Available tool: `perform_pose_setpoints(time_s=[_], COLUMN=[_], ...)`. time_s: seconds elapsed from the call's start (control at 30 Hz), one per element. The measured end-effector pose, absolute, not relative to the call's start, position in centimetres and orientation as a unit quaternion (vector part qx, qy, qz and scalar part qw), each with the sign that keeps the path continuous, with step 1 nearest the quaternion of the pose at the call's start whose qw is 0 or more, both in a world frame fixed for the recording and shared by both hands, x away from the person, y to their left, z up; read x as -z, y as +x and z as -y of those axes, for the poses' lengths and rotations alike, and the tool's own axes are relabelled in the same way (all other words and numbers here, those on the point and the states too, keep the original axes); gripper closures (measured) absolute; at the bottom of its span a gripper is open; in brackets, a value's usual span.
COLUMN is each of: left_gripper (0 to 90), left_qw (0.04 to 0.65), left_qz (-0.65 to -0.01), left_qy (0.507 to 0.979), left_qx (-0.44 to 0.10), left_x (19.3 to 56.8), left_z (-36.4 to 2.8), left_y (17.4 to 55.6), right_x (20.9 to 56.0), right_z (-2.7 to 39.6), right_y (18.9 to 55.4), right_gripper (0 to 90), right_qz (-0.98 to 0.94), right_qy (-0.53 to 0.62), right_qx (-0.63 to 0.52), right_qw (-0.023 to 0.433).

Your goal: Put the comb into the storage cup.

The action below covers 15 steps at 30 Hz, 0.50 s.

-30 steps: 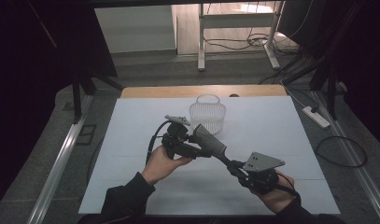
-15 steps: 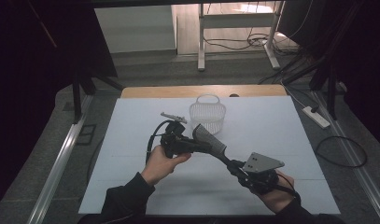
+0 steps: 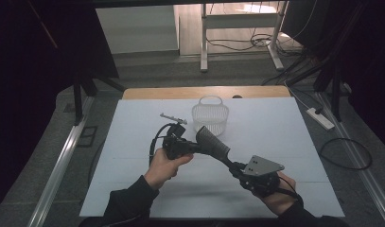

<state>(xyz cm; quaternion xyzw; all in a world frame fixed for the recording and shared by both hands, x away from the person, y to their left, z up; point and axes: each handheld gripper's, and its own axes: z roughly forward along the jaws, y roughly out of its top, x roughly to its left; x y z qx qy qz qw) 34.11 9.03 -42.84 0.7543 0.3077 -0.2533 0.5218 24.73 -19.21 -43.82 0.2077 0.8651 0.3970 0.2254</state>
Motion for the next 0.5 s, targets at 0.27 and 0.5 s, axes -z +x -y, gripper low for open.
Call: perform_pose_setpoints(time_s=[0.27, 0.5], left_gripper=[83.5, 83.4], left_qw=[0.531, 0.537], left_qz=[-0.313, -0.312], left_qy=[0.748, 0.753], left_qx=[0.245, 0.22], left_x=[42.68, 42.01], left_z=[-9.44, -9.83], left_y=[34.18, 34.09], right_x=[43.76, 43.85], right_z=[19.39, 19.41], right_y=[25.03, 25.18], right_gripper=[65.0, 54.8], right_qz=[-0.86, -0.859], right_qy=[0.217, 0.223], right_qx=[-0.411, -0.413], right_qw=[0.21, 0.203])
